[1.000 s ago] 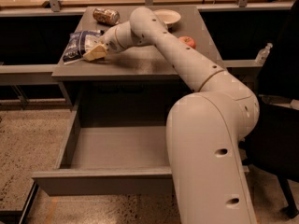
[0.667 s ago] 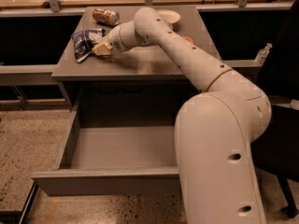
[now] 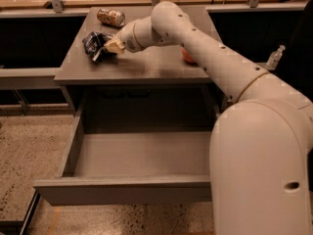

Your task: Place blue chip bag into top drawer

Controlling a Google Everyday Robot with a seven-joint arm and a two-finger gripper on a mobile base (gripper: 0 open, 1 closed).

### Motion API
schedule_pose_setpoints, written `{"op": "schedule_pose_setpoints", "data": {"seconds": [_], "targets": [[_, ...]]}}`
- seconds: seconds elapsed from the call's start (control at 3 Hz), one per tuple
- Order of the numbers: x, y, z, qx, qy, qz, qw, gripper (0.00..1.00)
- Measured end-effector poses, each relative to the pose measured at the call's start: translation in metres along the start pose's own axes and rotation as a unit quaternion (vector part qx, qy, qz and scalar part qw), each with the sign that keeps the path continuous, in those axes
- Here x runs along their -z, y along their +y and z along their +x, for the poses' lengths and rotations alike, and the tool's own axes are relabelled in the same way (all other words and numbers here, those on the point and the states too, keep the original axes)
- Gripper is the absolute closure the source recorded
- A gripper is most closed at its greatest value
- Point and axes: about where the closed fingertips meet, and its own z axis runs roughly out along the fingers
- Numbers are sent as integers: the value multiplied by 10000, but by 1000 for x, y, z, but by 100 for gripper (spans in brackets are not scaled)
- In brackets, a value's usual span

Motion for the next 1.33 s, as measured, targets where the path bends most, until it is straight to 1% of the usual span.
{"op": "schedule_pose_setpoints", "data": {"seconds": [0.33,0.67,1.0,1.33], "targets": [[39,16,-11,232,-2,-196,9995,100],[90,40,-16,418,268,-379,9980,100],[145,74,-21,445,485,-453,9968,100],[206,110,-12,227,774,-384,9960,100]]}}
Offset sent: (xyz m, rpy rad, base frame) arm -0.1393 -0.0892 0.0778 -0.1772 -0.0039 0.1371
